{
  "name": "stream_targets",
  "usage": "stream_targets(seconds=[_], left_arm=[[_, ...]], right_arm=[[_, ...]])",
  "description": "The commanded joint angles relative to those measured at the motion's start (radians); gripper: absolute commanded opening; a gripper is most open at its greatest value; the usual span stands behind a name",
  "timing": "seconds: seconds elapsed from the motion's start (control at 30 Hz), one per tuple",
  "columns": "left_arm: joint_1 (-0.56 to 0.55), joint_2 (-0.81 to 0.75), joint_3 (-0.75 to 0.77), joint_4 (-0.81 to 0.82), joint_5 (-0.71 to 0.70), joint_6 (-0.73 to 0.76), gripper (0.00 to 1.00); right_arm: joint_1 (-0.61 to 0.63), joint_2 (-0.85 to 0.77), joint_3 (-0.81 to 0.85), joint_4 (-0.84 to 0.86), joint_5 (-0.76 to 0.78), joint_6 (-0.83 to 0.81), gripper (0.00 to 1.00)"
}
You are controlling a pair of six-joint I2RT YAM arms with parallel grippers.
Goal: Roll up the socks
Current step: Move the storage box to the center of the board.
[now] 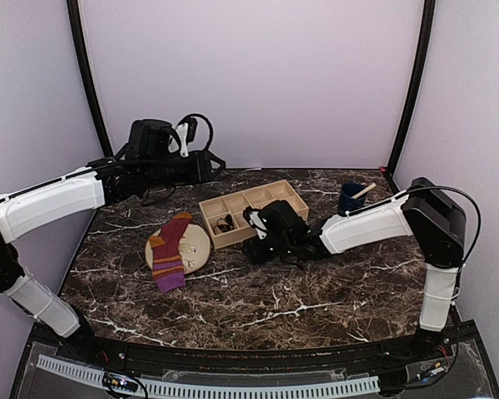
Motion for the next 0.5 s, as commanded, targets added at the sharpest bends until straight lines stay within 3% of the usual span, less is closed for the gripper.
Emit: stream_targets(seconds=[0.0, 0.27, 0.47], left_arm=[[0.002, -0.124, -0.057, 0.144, 0.116, -0.277, 0.52], [0.0, -0.262, -0.056, -0.01, -0.036, -0.563, 0.53], [0.0, -0.315, -0.043, -0.088, -0.164, -0.546, 0.54]], right_arm=[[-0.054, 0.038, 0.07, 0.006, 0.001, 0.027, 0.59], [-0.079, 0.128, 0.17, -0.001, 0.006, 0.046, 0.59], [-0.103, 0.255, 0.349, -0.08, -0.025, 0.032, 0.59]])
